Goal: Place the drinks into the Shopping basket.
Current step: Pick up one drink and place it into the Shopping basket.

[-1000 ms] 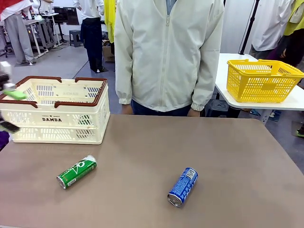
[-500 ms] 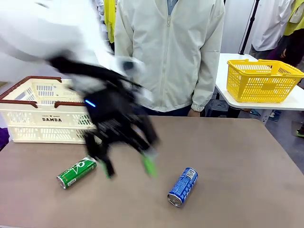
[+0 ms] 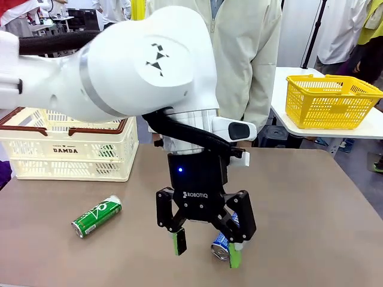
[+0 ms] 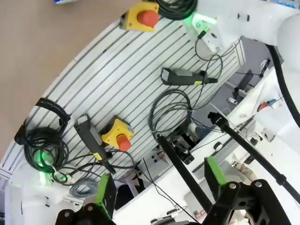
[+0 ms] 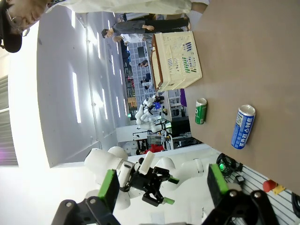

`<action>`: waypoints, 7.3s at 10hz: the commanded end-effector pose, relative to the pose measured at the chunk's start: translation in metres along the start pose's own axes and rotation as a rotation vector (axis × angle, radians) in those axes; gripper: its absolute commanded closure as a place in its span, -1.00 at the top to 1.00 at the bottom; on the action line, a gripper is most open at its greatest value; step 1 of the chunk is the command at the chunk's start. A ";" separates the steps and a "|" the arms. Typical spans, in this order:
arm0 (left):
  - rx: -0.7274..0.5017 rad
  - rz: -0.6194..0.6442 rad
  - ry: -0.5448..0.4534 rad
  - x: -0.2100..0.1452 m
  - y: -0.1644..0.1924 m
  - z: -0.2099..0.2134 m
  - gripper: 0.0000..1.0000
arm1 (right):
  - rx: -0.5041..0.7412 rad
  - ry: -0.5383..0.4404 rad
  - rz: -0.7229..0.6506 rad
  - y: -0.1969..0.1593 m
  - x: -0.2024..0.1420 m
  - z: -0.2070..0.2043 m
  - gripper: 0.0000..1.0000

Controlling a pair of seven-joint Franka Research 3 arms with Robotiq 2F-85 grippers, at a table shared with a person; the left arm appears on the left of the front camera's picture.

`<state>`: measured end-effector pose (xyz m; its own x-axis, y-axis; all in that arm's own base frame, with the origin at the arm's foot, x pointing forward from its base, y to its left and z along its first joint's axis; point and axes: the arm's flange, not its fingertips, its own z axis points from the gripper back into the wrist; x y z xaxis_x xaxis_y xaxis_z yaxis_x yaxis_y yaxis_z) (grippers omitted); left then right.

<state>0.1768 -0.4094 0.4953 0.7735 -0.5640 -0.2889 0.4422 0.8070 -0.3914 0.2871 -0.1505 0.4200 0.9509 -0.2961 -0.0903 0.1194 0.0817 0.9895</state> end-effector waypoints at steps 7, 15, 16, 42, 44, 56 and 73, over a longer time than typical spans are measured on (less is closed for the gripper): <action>0.197 0.329 -0.451 0.064 -0.001 -0.050 1.00 | 0.000 0.008 0.014 0.001 -0.003 0.002 1.00; 0.294 0.251 -0.515 0.176 0.024 -0.102 1.00 | 0.000 0.008 0.014 0.001 -0.003 0.002 1.00; 0.224 0.320 -0.481 0.185 0.026 -0.102 1.00 | 0.000 0.008 0.014 0.001 -0.003 0.002 1.00; 0.512 -0.307 -0.460 0.212 0.047 -0.147 0.79 | 0.000 0.008 0.014 0.001 -0.003 0.002 1.00; 0.520 -0.303 -0.432 0.214 0.047 -0.148 -1.00 | 0.000 0.008 0.014 0.001 -0.003 0.002 1.00; 0.619 0.309 -0.874 0.037 0.251 0.228 -1.00 | 0.000 0.008 0.014 0.001 -0.003 0.002 1.00; 0.443 0.396 -0.831 0.069 0.479 0.246 -1.00 | 0.000 0.008 0.014 0.001 -0.003 0.002 1.00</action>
<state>0.5544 -0.0174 0.4944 0.9043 -0.0870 0.4179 0.0782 0.9962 0.0380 0.2867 -0.1510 0.4200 0.9503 -0.2978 -0.0904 0.1197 0.0818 0.9894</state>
